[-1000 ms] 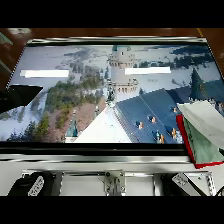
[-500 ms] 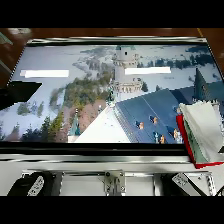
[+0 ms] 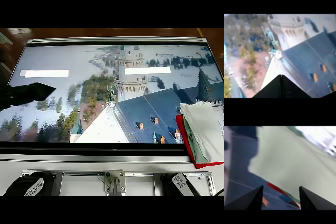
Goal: Fold the shirts.
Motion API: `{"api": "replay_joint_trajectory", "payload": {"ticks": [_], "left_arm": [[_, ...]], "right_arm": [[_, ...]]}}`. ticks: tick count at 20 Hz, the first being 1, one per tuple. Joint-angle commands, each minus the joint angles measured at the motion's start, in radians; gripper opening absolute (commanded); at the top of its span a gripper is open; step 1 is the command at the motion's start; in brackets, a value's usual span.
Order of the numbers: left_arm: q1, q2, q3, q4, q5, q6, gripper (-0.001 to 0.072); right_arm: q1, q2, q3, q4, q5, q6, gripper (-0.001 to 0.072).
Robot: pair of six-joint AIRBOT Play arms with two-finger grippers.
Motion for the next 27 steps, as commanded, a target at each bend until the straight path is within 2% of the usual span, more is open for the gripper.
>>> {"api": "replay_joint_trajectory", "payload": {"ticks": [1, 2, 3, 4, 5, 6, 8, 13, 27], "left_arm": [[-0.221, -0.142, 0.063, 0.481, -0.064, -0.301, 0.0031], [-0.277, -0.19, 0.101, 0.564, -0.125, -0.343, 0.0032], [-0.327, -0.243, 0.146, 0.639, -0.188, -0.358, 0.0035], [-0.366, -0.292, 0.188, 0.694, -0.24, -0.358, 0.0193], [-0.388, -0.331, 0.221, 0.709, -0.266, -0.358, 0.0589], [-0.401, -0.364, 0.249, 0.708, -0.283, -0.362, 0.0703], [-0.406, -0.397, 0.276, 0.708, -0.292, -0.362, 0.0702], [-0.406, -0.399, 0.276, 0.708, -0.29, -0.362, 0.0702], [-0.406, -0.399, 0.276, 0.708, -0.313, -0.362, 0.0702]], "right_arm": [[0.216, 0.069, 0.085, 0.147, -0.049, -0.119, 0.0552], [0.321, 0.072, 0.085, 0.027, 0.032, -0.117, 0.0553], [0.436, 0.069, 0.078, -0.128, 0.109, -0.106, 0.0641], [0.534, 0.061, 0.061, -0.257, 0.151, -0.065, 0.0694], [0.62, 0.048, 0.039, -0.352, 0.17, -0.007, 0.0694], [0.673, 0.031, 0.019, -0.385, 0.177, 0.039, 0.0694], [0.743, -0.013, -0.01, -0.363, 0.191, 0.074, 0.0693], [0.833, -0.068, -0.01, -0.357, 0.195, 0.074, 0.0692], [0.836, -0.068, -0.01, -0.355, 0.195, 0.074, 0.0692]]}}
